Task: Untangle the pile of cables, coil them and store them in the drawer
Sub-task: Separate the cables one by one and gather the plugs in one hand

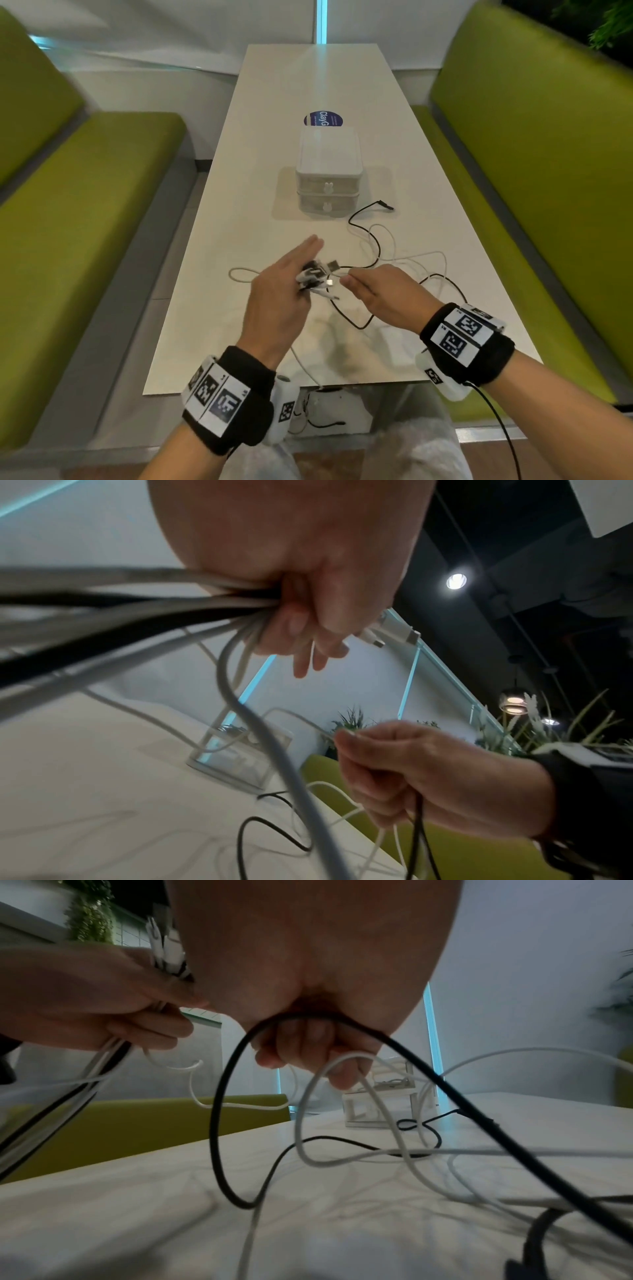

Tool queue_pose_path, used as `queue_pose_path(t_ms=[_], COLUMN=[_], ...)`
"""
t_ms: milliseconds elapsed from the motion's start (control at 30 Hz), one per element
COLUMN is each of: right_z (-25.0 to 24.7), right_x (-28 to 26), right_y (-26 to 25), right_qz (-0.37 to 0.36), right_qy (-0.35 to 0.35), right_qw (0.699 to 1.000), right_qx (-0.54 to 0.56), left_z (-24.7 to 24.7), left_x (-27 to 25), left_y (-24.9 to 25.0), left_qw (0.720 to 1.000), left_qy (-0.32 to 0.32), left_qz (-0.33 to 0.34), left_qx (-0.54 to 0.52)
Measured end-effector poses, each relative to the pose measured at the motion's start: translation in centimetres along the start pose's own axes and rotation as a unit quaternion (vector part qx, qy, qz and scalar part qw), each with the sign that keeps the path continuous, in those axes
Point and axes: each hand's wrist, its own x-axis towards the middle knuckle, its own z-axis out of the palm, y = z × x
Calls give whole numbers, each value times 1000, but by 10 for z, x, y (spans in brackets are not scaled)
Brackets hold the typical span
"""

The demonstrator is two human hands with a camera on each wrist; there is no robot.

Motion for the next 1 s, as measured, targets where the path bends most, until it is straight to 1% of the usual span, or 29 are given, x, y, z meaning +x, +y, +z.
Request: queue_pose_path(t_ms=[67,133,200,267,300,333,367,433,500,533,567,600,667,700,767,833,900,933,1000], right_z=[-1,-4,-7,-7,-6,-5,-5,-7,-9,-10,-11,-11,-10,-9,-7,-5,-5,-6,-9], right_x=[3,5,4,3,2,2,1,-1,-3,-2,-1,1,4,4,2,1,1,2,3], right_y=[-6,-11,-15,-15,-15,-13,-9,2,11,14,15,16,15,13,9,3,-1,-2,-7], right_qz=[-8,-9,-18,-40,-49,-49,-41,-14,6,11,13,13,14,15,14,15,10,3,-15], right_qy=[5,4,9,14,12,10,10,14,9,8,13,19,26,27,20,12,11,13,26], right_qw=[1000,1000,1000,999,999,999,999,998,998,998,999,999,999,999,999,999,998,998,998], right_qx=[0,-11,-8,-3,0,11,30,62,59,54,48,37,31,31,28,40,56,59,62], left_z=[7,12,11,6,2,-3,-9,-26,-42,-47,-50,-50,-43,-40,-36,-34,-32,-30,-24], left_x=[4,8,12,14,14,14,15,21,28,32,35,37,37,36,34,30,25,21,13], left_y=[3,4,3,0,-2,-4,-5,-6,-11,-15,-19,-21,-23,-25,-24,-19,-10,-4,7], left_qw=[997,986,979,981,984,990,996,996,977,966,962,966,979,983,984,985,987,989,994], left_qy=[-60,-121,-141,-132,-117,-89,-43,69,159,186,192,175,121,107,114,143,158,149,99], left_qz=[9,5,-10,-12,-1,8,4,-52,-137,-167,-180,-182,-163,-144,-111,-80,-35,-7,45], left_qx=[44,117,145,142,131,110,76,13,-37,-64,-76,-62,12,47,78,54,1,-19,-18])
